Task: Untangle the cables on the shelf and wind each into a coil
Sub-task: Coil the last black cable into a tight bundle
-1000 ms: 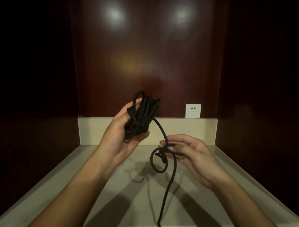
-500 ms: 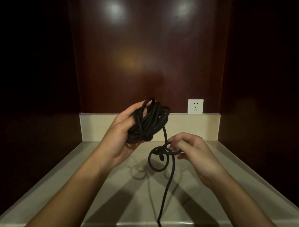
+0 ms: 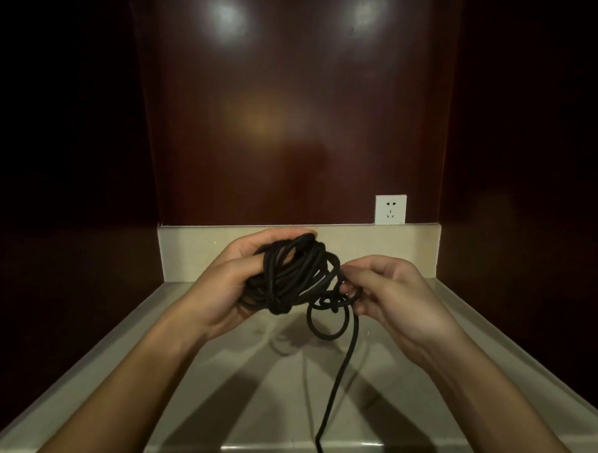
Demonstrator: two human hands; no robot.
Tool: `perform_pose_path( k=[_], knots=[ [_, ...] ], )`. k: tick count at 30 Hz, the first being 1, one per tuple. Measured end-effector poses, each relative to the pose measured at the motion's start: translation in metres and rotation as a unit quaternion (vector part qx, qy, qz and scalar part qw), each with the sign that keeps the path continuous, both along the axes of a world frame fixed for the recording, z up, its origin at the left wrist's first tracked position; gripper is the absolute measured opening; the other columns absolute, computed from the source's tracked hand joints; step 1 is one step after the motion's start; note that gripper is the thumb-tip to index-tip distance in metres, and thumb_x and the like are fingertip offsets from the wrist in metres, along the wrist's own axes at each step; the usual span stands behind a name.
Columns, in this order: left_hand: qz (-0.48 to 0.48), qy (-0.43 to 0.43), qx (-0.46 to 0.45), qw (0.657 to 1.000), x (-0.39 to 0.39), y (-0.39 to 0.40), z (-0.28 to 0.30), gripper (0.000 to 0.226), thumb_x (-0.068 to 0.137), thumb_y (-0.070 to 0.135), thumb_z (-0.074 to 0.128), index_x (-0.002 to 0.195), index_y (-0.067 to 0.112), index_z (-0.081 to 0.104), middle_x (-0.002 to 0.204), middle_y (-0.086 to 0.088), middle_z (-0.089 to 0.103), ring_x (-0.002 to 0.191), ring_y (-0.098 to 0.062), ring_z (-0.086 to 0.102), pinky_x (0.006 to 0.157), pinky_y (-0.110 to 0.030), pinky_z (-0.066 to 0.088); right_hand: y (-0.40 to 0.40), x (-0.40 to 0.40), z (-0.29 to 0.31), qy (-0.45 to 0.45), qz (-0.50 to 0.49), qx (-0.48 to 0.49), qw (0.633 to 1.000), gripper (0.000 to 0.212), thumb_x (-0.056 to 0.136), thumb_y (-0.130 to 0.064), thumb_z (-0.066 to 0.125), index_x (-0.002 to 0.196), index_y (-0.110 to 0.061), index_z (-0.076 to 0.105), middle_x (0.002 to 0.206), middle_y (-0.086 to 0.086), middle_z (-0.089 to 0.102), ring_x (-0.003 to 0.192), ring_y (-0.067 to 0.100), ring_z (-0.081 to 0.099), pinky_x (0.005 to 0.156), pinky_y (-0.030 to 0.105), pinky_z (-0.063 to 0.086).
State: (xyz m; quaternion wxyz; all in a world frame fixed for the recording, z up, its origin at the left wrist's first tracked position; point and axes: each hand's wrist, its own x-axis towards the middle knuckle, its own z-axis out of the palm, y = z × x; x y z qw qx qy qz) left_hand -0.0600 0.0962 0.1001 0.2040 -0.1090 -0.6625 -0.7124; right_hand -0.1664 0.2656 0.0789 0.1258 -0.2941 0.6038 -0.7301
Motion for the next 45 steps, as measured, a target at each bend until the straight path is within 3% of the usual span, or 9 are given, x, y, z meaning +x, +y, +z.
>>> perform_pose_path(
  k=[5,9,17,26,28,31,35,41,45],
  knots=[
    [-0.015,-0.024,-0.112,0.993,0.005,-0.004,0.000,0.029,0.079,0.011,0.061,0.101,0.019,0.079,0.100,-0.006,0.076,0.091,-0.020,0.073,0.074,-0.025,0.057,0.001,-0.003,0.005,0.038,-0.030,0.036,0.998,0.006,0.093,-0.005,0.063,0.094,0.001,0.064,0.074,0.014,0.062,0.056,0.016,0.062,0.056,0.023,0.055],
    [-0.030,-0.056,-0.178,0.982,0.007,-0.006,0.002,0.026,0.080,0.013,0.064,0.102,0.016,0.078,0.100,-0.005,0.076,0.091,-0.019,0.073,0.076,-0.023,0.055,0.006,0.000,0.009,0.171,-0.072,0.131,0.974,0.004,0.095,-0.013,0.061,0.097,-0.013,0.065,0.088,0.014,0.062,0.054,0.019,0.065,0.068,0.035,0.056],
    [-0.100,-0.089,-0.214,0.968,0.009,-0.007,-0.003,0.028,0.087,0.005,0.060,0.106,0.016,0.077,0.098,-0.003,0.075,0.091,-0.015,0.072,0.079,-0.022,0.054,0.003,0.004,0.011,0.208,0.036,0.108,0.971,0.021,0.098,0.005,0.050,0.094,-0.005,0.069,0.083,0.009,0.064,0.054,0.015,0.059,0.056,0.023,0.051],
    [-0.136,-0.101,-0.105,0.980,0.008,-0.019,-0.008,0.035,0.081,0.001,0.053,0.097,0.017,0.080,0.086,-0.004,0.074,0.076,-0.015,0.072,0.070,-0.022,0.056,0.007,0.007,0.016,0.179,0.152,0.023,0.972,0.026,0.094,0.011,0.050,0.090,-0.006,0.069,0.076,0.005,0.063,0.056,0.020,0.048,0.052,0.022,0.040],
    [-0.141,-0.113,-0.120,0.976,0.007,-0.023,-0.011,0.032,0.080,0.002,0.057,0.097,0.017,0.080,0.088,-0.004,0.074,0.079,-0.015,0.072,0.072,-0.022,0.055,0.008,0.007,0.014,0.169,0.176,0.008,0.970,0.022,0.093,0.011,0.051,0.090,-0.004,0.066,0.076,0.006,0.062,0.059,0.023,0.046,0.051,0.021,0.040],
    [-0.230,-0.109,-0.131,0.958,0.007,-0.025,-0.015,0.025,0.080,0.020,0.074,0.105,0.020,0.077,0.095,0.000,0.074,0.085,-0.011,0.071,0.077,-0.021,0.055,0.007,0.006,0.013,0.177,0.187,0.009,0.966,0.008,0.087,0.002,0.056,0.086,-0.003,0.063,0.076,0.006,0.062,0.061,0.026,0.047,0.052,0.021,0.042],
    [-0.335,-0.098,-0.114,0.930,0.000,-0.018,-0.019,0.030,0.088,0.025,0.069,0.116,0.014,0.072,0.107,0.001,0.073,0.094,-0.008,0.070,0.084,-0.019,0.053,-0.005,0.008,0.001,0.188,0.218,0.006,0.958,0.013,0.082,-0.003,0.055,0.081,-0.009,0.066,0.077,0.008,0.062,0.068,0.022,0.054,0.062,0.025,0.046],
    [-0.331,-0.061,-0.067,0.939,0.001,-0.026,-0.024,0.027,0.093,0.019,0.063,0.119,0.015,0.070,0.112,-0.001,0.073,0.101,-0.013,0.070,0.088,-0.023,0.054,-0.001,0.006,-0.017,0.146,0.183,-0.079,0.969,0.021,0.084,0.000,0.058,0.105,-0.002,0.062,0.109,0.012,0.068,0.089,0.028,0.067,0.088,0.036,0.054],
    [-0.314,-0.063,-0.061,0.945,0.001,-0.025,-0.031,0.028,0.094,0.012,0.060,0.121,0.011,0.068,0.111,-0.004,0.073,0.099,-0.014,0.071,0.086,-0.023,0.055,-0.006,0.010,-0.038,0.154,0.139,-0.043,0.977,0.032,0.084,-0.003,0.063,0.115,-0.003,0.054,0.109,0.023,0.059,0.089,0.024,0.063,0.083,0.037,0.050]
  ],
)
